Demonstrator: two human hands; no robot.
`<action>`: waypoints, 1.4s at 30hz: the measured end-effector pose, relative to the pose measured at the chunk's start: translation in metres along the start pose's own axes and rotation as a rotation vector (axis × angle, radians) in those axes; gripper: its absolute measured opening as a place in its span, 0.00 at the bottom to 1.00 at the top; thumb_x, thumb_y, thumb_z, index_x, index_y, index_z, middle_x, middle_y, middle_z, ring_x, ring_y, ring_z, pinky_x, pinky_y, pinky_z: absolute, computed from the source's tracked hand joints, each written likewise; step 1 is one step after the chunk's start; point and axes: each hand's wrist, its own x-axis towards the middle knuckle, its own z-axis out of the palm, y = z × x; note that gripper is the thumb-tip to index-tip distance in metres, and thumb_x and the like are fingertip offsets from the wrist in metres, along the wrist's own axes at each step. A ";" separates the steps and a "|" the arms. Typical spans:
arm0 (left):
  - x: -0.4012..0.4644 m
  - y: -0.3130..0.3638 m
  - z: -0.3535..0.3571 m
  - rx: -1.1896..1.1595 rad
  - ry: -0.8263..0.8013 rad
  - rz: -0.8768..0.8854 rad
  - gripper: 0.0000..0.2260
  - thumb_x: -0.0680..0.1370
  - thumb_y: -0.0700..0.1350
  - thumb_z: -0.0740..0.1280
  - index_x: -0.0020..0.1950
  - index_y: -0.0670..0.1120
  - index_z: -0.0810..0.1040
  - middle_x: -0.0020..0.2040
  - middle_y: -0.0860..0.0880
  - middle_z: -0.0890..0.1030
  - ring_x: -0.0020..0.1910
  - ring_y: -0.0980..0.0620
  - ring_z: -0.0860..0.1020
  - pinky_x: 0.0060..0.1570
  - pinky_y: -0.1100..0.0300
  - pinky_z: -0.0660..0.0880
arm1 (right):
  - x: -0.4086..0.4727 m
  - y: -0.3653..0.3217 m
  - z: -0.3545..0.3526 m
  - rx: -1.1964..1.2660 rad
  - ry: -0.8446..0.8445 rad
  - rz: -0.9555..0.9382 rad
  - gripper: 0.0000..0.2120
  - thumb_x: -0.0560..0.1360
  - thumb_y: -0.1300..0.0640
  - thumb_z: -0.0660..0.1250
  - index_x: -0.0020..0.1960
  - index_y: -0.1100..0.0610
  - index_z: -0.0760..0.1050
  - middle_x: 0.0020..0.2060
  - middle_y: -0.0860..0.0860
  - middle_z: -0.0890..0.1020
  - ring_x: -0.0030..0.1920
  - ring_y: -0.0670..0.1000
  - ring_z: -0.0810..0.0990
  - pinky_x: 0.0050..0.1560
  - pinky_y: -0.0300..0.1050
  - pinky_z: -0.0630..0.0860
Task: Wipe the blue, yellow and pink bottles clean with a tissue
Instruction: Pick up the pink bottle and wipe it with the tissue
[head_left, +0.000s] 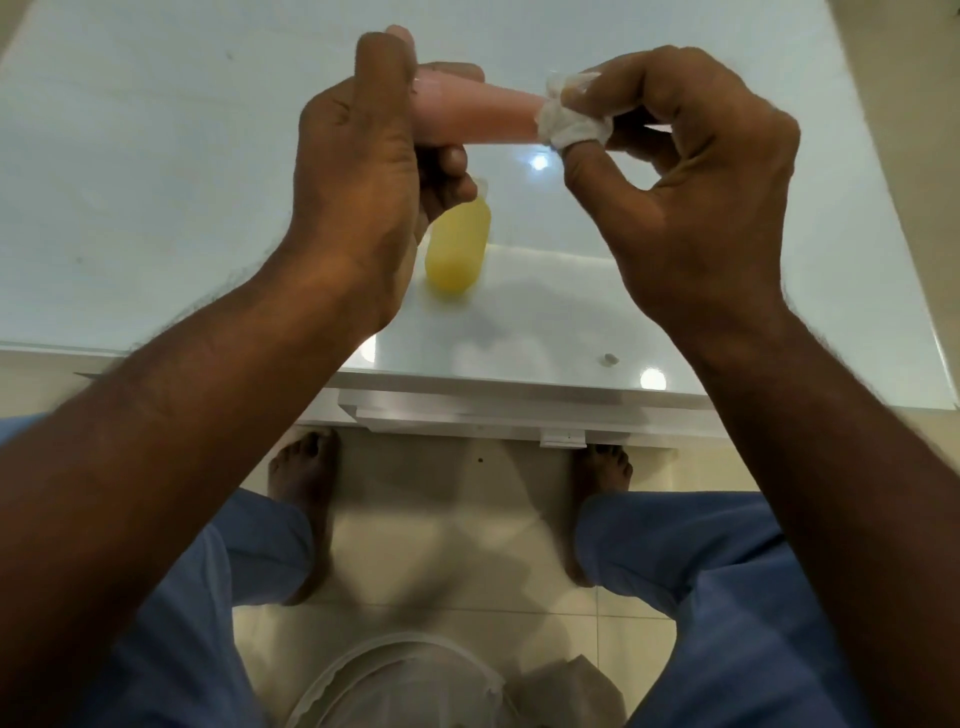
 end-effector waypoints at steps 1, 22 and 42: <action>0.000 0.002 0.000 -0.038 0.009 -0.017 0.16 0.87 0.51 0.59 0.55 0.42 0.83 0.44 0.42 0.81 0.33 0.54 0.78 0.42 0.58 0.80 | 0.000 -0.001 -0.001 0.018 0.009 0.037 0.11 0.83 0.55 0.74 0.55 0.64 0.83 0.51 0.50 0.87 0.55 0.45 0.88 0.57 0.38 0.85; 0.006 -0.005 -0.001 -0.061 -0.022 -0.407 0.16 0.87 0.50 0.59 0.62 0.39 0.78 0.37 0.45 0.80 0.31 0.51 0.82 0.36 0.58 0.81 | -0.002 -0.013 0.006 0.536 -0.186 0.123 0.13 0.83 0.66 0.72 0.67 0.63 0.79 0.62 0.60 0.86 0.63 0.58 0.88 0.67 0.53 0.84; 0.002 0.002 -0.003 -0.002 -0.420 -0.395 0.16 0.84 0.50 0.57 0.40 0.45 0.74 0.31 0.48 0.69 0.27 0.52 0.64 0.27 0.61 0.63 | -0.004 -0.002 0.004 0.225 -0.150 0.089 0.10 0.83 0.59 0.74 0.62 0.61 0.86 0.57 0.50 0.89 0.58 0.48 0.89 0.61 0.45 0.86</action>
